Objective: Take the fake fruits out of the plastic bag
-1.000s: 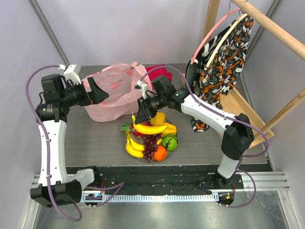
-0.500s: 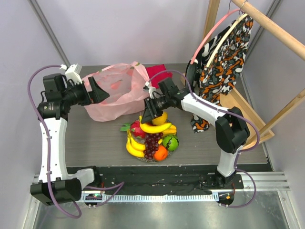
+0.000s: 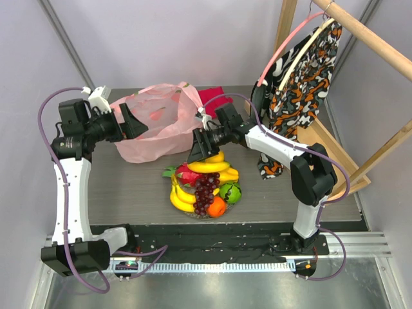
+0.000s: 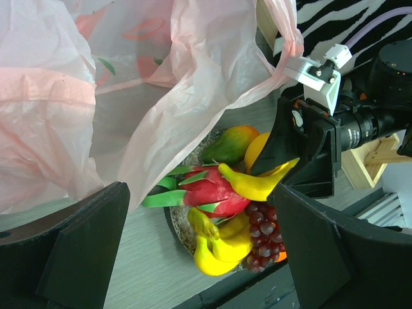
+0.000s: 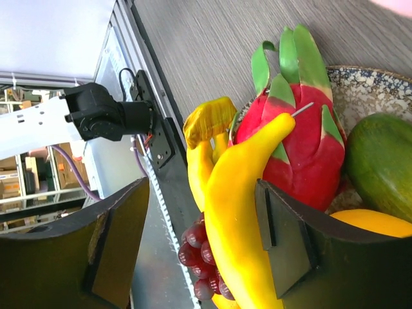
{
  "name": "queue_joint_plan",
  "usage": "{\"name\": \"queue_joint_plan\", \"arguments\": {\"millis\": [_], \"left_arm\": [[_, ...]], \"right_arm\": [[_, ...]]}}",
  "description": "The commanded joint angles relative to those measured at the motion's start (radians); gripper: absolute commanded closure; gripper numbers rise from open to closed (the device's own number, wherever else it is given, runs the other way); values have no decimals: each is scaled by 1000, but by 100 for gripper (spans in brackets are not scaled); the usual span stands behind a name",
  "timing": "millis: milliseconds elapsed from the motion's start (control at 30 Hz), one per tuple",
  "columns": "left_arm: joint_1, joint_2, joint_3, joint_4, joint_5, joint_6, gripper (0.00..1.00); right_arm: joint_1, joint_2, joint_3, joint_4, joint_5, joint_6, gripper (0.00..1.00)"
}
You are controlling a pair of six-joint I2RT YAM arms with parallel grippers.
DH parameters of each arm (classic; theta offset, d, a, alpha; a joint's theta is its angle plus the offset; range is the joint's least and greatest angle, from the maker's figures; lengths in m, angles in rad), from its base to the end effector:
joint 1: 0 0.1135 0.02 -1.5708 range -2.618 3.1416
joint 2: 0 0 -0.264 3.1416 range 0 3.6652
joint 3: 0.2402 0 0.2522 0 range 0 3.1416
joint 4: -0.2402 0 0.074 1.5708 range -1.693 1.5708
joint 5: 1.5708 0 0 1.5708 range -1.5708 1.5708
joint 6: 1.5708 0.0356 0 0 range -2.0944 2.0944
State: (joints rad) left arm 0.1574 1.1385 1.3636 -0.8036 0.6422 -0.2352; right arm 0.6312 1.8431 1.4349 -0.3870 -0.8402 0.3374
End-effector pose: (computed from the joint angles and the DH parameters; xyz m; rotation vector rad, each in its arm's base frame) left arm 0.2212 0.0135 0.4103 -0.0382 2.1050 -0.7323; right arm 0.3138 0.2622 0.2558 -0.8028 2.3641 1.4381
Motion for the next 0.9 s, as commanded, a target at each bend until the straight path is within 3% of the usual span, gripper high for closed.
{"name": "queue_joint_plan", "arguments": {"millis": [0,100,233,300,367,467,500,633,733,867], "left_arm": [[5,-16,-3,41,31,-4,0],[5,-16,-6,46,33,-4,0],[5,-20,9,49,31,0,0],[5,-34,31,49,-8,-1,0],[7,-55,41,47,-65,7,0],[10,-68,63,21,-179,62,0],[10,-75,61,12,-266,74,0],[27,-108,25,-17,-428,132,0],[34,-131,-13,-34,-544,135,0],[74,-158,-67,-42,-564,116,0]], "right_arm": [[2,-61,30,45,-1,15,24],[2,-73,42,30,27,-17,23],[-4,-102,84,14,49,-55,5],[-5,-131,133,-1,125,-113,3],[-7,-156,180,-44,258,-149,2],[-13,-205,182,-84,614,-173,0],[-14,-226,171,-92,806,-167,0],[-16,-315,63,-79,1042,-207,0],[-18,-408,-53,-69,1056,-228,0],[-15,-502,-155,-75,1079,-230,0]]}}
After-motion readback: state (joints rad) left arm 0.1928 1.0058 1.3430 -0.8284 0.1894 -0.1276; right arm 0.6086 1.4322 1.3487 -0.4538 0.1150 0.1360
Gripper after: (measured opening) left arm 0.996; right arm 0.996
